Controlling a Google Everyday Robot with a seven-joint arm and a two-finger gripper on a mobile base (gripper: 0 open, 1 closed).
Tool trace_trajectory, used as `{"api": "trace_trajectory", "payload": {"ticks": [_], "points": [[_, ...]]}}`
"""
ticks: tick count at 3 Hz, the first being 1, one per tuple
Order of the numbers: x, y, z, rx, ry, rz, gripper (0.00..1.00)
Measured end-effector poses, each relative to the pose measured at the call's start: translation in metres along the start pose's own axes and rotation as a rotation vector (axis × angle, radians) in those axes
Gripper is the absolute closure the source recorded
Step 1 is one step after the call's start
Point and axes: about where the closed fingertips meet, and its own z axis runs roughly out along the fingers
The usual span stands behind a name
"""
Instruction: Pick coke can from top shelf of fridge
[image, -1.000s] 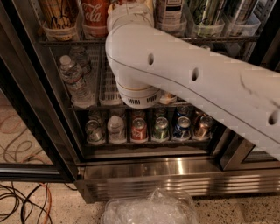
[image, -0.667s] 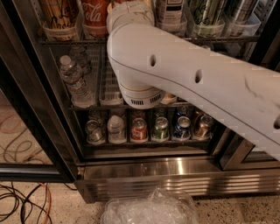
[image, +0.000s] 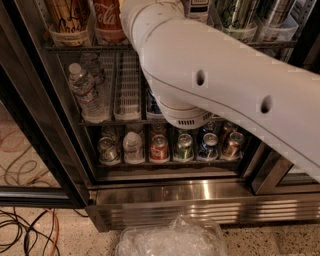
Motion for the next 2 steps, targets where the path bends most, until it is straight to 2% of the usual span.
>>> {"api": "trace_trajectory", "payload": {"ticks": [1,2], "points": [[0.007,0.006,-0.015,-0.09,0.041,0.031,1.0],[0.018,0.005,-0.025,-0.138,0.085,0.056,1.0]]}}
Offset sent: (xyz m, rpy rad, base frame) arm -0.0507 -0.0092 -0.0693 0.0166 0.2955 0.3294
